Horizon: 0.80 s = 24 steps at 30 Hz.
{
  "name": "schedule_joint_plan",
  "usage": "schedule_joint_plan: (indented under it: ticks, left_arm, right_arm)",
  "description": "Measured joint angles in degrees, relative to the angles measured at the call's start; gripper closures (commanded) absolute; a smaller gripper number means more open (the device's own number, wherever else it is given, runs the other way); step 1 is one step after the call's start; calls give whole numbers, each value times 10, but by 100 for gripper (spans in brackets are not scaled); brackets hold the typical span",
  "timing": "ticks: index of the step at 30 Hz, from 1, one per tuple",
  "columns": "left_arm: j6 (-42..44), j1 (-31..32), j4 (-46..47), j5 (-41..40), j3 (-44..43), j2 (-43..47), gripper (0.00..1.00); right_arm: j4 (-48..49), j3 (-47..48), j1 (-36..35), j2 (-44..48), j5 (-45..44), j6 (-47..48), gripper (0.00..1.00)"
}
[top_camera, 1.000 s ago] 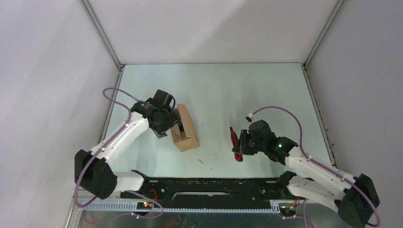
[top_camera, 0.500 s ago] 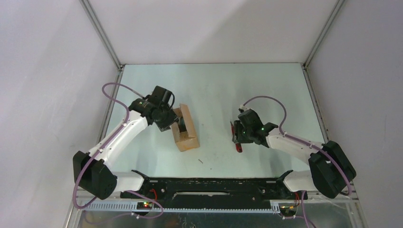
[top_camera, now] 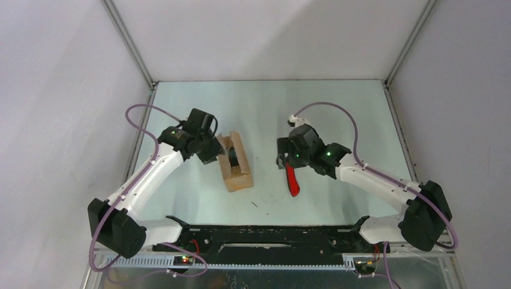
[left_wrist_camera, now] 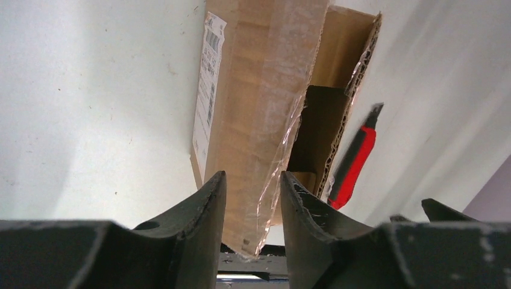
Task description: Unpack the express box
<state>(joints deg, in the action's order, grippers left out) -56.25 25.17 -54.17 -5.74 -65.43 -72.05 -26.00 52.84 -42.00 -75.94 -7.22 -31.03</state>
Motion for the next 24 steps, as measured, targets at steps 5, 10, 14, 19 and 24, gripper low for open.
schedule_joint_plan:
  ticks: [5, 10, 14, 19, 24]
  left_arm:
    - [9, -8, 3, 6, 0, 26, 60]
    - [19, -22, 8, 16, 0, 47, 36]
    - [27, -52, 9, 21, 0, 64, 30]
    - [29, -78, 9, 35, 0, 66, 30]
    - [38, -81, 13, 50, 0, 59, 27]
  right_arm:
    - [-26, 129, -93, -8, -28, 0, 18]
    - [-35, 250, -162, -71, -65, 12, 15]
    - [-57, 318, -195, -145, -96, 29, 15]
    - [-94, 367, -209, -229, -123, 41, 18]
    - [-116, 372, -208, -268, -141, 44, 29]
